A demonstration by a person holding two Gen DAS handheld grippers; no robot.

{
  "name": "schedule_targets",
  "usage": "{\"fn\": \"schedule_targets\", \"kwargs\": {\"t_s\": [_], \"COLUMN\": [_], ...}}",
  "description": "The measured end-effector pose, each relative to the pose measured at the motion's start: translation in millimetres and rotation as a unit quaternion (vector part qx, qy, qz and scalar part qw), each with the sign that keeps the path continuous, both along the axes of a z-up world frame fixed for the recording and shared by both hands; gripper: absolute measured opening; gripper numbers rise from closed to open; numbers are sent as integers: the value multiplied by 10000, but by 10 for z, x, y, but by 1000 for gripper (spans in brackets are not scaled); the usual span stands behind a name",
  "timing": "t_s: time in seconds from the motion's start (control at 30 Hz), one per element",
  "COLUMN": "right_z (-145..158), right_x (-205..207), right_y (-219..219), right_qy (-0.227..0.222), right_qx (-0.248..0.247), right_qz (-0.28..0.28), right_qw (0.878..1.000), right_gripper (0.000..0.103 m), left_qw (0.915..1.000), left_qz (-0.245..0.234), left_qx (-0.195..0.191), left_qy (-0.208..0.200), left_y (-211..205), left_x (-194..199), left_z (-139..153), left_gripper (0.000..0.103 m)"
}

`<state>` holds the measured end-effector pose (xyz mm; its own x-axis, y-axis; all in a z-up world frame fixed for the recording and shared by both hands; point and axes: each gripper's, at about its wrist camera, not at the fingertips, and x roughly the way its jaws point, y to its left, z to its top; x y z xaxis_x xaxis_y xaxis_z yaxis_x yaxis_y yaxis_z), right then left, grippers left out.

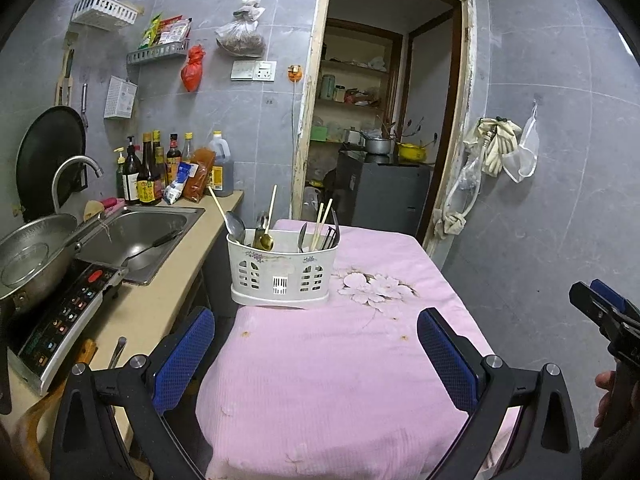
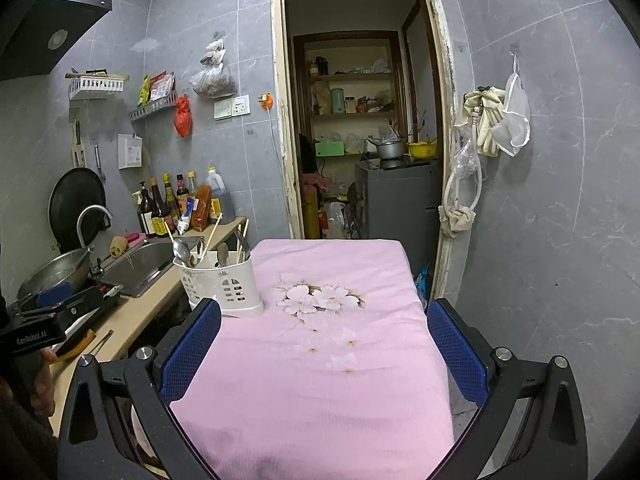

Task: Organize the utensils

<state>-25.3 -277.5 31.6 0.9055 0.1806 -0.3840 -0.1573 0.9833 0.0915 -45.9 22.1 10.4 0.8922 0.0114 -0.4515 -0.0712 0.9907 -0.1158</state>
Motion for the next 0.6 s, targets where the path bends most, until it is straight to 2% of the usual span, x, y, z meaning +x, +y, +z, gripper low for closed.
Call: {"fn": "schedule_targets", "kwargs": {"t_s": [0.6], "right_z": [17], "right_x": [15], "right_y": [27], "right_qy": [63], "right_qx": [-1], "right_qz": [119], "right_qw": [9999], "right_gripper": [101], "left_qw": [10000], "left_qz": [-11], "left_qx": [4], "left_qy": [-60], "left_y": [8], "left_x": [4], "left_z": [27], "left_gripper": [102]}}
